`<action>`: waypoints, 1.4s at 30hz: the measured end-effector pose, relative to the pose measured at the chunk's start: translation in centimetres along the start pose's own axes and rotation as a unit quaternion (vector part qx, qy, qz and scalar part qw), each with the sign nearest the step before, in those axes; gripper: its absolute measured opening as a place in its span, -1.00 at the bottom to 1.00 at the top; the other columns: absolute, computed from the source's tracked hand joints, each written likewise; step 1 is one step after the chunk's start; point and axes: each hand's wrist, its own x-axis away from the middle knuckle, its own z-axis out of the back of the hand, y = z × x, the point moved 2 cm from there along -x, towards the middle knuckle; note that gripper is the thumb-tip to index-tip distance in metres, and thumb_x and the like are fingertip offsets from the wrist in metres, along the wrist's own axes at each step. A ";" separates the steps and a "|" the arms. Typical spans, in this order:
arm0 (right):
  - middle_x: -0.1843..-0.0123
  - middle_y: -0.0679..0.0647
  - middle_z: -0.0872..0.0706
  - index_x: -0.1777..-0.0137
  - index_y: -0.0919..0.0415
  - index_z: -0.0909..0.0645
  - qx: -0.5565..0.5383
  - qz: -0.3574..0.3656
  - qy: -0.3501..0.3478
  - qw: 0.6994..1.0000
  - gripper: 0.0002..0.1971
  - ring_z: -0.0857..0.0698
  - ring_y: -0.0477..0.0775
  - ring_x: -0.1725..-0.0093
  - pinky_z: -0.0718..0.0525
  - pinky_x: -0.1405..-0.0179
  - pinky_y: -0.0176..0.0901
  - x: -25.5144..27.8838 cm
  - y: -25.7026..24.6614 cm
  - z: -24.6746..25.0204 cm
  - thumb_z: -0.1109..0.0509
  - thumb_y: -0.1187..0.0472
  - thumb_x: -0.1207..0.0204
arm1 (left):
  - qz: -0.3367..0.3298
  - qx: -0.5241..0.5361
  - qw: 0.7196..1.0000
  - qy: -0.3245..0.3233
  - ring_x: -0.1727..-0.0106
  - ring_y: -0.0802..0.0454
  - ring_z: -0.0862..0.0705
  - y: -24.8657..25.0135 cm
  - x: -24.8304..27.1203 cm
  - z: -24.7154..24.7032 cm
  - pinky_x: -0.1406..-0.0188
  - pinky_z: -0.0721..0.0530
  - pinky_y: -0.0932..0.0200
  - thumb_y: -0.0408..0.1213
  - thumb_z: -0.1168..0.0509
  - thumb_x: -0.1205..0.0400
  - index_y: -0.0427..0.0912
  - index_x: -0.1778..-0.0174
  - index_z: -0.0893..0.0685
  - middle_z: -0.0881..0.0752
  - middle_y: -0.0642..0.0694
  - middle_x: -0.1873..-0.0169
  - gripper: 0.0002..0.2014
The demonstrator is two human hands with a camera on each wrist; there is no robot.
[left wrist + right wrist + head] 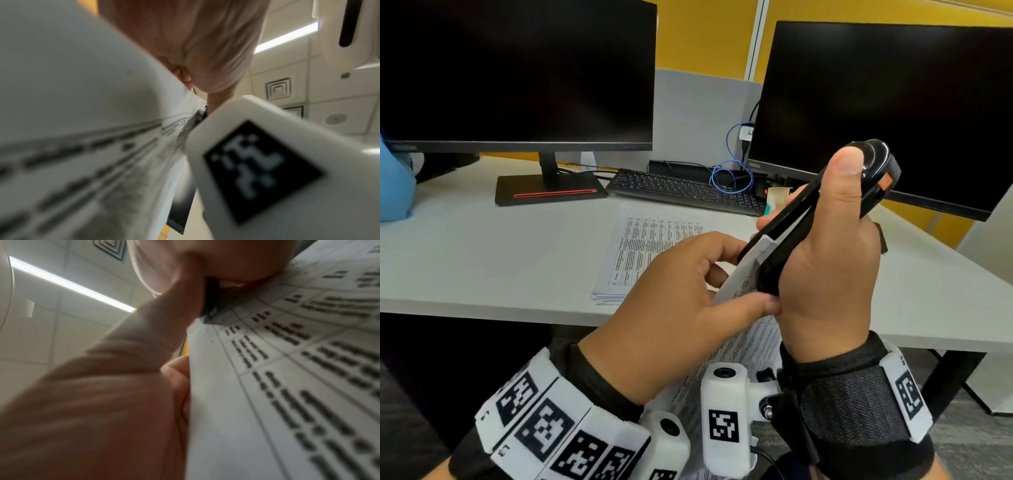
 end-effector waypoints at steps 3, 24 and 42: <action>0.46 0.13 -0.69 0.19 0.35 -0.58 0.008 -0.004 0.013 1.000 -0.38 -0.75 0.06 0.38 -0.70 0.29 -0.16 -0.1 -0.1 0.1 -0.17 -0.30 -0.54 | -0.069 -0.093 0.993 0.024 0.07 0.27 -0.64 0.3 0.1 0.2 0.10 -0.59 0.41 0.17 -0.34 -0.42 0.14 0.03 -0.70 -0.66 0.24 0.19 -0.71; 0.20 0.19 -0.79 0.07 0.20 -0.65 0.035 0.102 0.018 0.994 -0.31 -0.80 0.15 0.14 -0.71 0.05 -0.11 0.3 0.6 2.1 -0.22 -0.50 -0.42 | -0.169 0.005 0.978 0.123 0.09 -0.08 -0.74 -2.5 -0.2 1.2 0.19 -0.68 0.02 -0.69 -0.46 -0.34 -0.09 0.42 -0.56 -0.66 0.03 0.20 -0.62; 0.29 0.24 -0.68 0.23 0.15 -0.59 0.025 -0.038 -0.016 0.999 -0.48 -0.76 0.21 0.23 -0.72 0.14 0.11 -0.8 0.0 0.6 -0.27 -0.37 -0.39 | -0.012 0.136 0.985 0.110 0.23 -0.16 -0.74 -1.9 -0.2 0.2 0.20 -0.75 -0.18 -0.33 -0.46 -0.40 0.26 -0.01 -0.58 -0.75 -0.20 0.31 -0.59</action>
